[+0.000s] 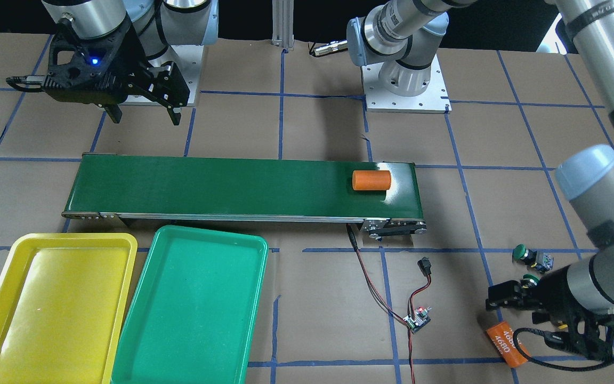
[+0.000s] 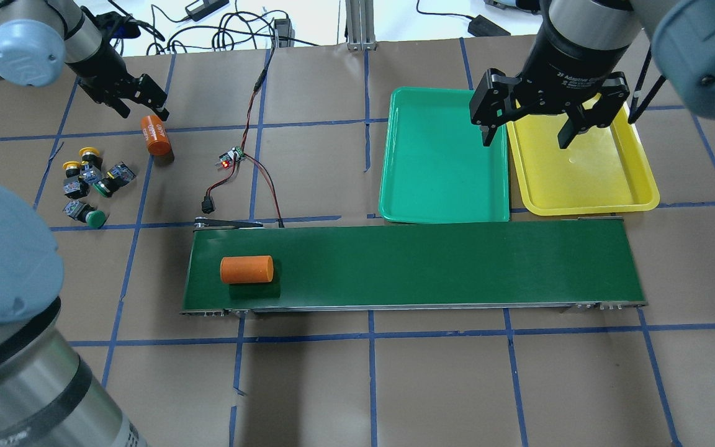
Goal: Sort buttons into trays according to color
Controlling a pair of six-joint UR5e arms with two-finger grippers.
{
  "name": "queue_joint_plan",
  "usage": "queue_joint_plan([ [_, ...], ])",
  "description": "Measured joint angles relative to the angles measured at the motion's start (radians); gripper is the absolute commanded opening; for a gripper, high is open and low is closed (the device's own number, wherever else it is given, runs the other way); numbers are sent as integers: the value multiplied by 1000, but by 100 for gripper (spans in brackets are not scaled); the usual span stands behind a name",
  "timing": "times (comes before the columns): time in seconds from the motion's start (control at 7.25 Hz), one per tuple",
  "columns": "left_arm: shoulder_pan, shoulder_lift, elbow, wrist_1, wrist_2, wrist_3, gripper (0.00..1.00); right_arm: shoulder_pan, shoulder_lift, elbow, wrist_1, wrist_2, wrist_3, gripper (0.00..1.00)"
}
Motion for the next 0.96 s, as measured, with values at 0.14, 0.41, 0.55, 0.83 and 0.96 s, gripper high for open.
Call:
queue_joint_plan([
  [0.14, 10, -58, 37, 50, 1, 106, 100, 0, -1, 0, 0, 0, 0, 100],
  [0.41, 17, -121, 60, 83, -3, 261, 100, 0, -1, 0, 0, 0, 0, 100],
  [0.55, 17, -136, 62, 88, -5, 292, 100, 0, -1, 0, 1, 0, 0, 100],
  [0.83, 18, -151, 59, 91, -5, 328, 100, 0, 0, 0, 1, 0, 0, 100],
  [0.96, 18, -154, 49, 91, -3, 357, 100, 0, 0, 0, 0, -1, 0, 100],
])
